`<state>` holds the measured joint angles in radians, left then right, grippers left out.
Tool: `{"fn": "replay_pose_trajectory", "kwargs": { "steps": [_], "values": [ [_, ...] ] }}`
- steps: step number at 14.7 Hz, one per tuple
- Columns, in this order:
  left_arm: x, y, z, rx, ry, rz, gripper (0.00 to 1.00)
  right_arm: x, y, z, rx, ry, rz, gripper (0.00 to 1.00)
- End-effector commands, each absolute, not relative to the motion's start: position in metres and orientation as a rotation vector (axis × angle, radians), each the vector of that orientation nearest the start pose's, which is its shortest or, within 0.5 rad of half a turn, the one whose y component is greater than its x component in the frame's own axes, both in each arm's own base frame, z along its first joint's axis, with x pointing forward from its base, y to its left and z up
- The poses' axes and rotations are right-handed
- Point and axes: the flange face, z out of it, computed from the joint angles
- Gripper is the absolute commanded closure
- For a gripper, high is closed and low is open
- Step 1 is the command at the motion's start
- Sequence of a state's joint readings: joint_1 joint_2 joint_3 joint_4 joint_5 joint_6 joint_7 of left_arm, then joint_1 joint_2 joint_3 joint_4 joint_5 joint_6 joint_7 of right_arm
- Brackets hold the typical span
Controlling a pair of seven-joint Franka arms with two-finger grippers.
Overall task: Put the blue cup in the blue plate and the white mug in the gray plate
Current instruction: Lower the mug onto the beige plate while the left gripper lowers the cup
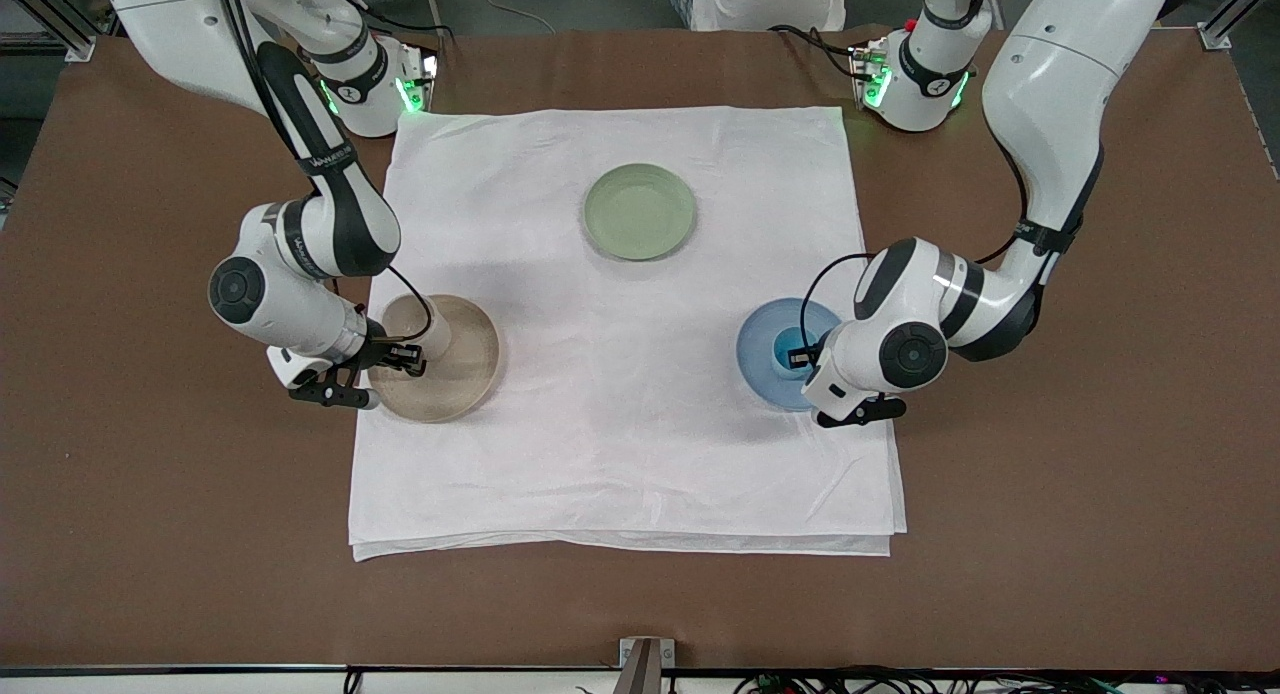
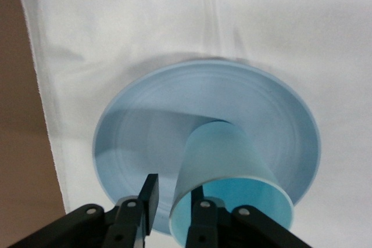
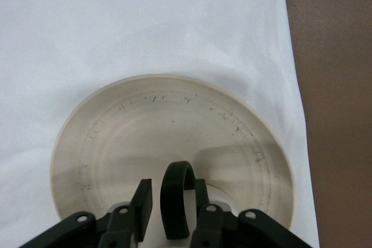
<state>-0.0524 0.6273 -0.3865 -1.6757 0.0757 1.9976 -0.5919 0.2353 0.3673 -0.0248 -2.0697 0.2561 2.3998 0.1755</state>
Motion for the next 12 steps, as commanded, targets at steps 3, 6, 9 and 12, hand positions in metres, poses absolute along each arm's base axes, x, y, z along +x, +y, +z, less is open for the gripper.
{"fn": "replay_pose_trajectory", "kwargs": {
  "steps": [3, 6, 9, 12],
  "values": [
    [0.624, -0.214, 0.355, -3.129, -0.318, 0.242, 0.00, 0.593, 0.127, 0.305, -2.943, 0.238, 0.144, 0.00],
    [0.635, -0.167, 0.442, -3.117, -0.394, 0.155, 0.00, 0.620, 0.101, 0.387, -3.032, 0.150, 0.256, 0.00],
    [0.633, -0.127, 0.521, -3.125, -0.367, 0.034, 0.00, 0.622, 0.074, 0.456, -3.115, 0.022, 0.330, 0.00],
    [0.607, -0.105, 0.576, -3.100, -0.321, 0.003, 0.00, 0.608, 0.024, 0.495, -3.099, -0.030, 0.338, 0.00]
  ]
}}
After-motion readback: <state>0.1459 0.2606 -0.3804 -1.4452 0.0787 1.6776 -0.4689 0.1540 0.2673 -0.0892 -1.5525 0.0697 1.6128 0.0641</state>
